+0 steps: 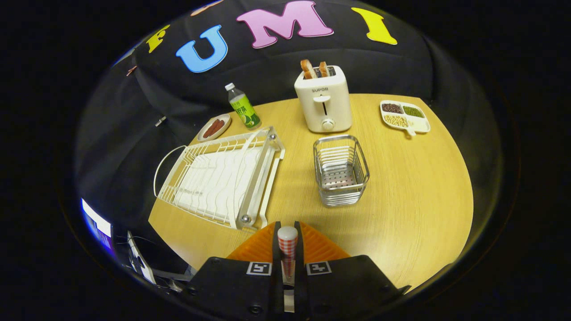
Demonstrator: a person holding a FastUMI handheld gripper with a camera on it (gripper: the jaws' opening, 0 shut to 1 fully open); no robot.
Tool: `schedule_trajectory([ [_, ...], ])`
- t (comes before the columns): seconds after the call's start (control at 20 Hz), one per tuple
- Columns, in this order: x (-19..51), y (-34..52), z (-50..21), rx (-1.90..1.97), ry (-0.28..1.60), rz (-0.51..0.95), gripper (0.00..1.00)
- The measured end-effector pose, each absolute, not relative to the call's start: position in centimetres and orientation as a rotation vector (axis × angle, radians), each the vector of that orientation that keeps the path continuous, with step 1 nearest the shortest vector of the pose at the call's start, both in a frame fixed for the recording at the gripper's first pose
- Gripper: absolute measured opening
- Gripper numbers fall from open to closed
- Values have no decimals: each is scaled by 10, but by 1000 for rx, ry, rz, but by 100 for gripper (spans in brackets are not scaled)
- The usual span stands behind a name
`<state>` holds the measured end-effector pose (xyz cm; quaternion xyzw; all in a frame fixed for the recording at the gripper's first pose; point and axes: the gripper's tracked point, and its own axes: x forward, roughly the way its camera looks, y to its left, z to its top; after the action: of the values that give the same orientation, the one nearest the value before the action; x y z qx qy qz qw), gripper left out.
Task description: Take the plate from the dish rack, then take the spoon from the basket and place it into the plate.
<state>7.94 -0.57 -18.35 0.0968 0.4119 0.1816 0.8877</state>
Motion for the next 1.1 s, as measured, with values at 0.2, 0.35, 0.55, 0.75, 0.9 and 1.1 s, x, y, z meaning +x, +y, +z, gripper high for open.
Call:
schedule_trajectory([
  [0.2, 68, -3, -208, 216, 923, 371, 14],
  [0.35, 67, -5, -216, 225, 938, 358, 15],
  [0.55, 69, -5, -203, 269, 893, 348, 47],
  [0.75, 77, -18, -167, 245, 736, 321, 99],
  [0.9, 78, -32, -125, 223, 606, 278, 99],
  [1.1, 70, -52, -57, 199, 423, 198, 99],
])
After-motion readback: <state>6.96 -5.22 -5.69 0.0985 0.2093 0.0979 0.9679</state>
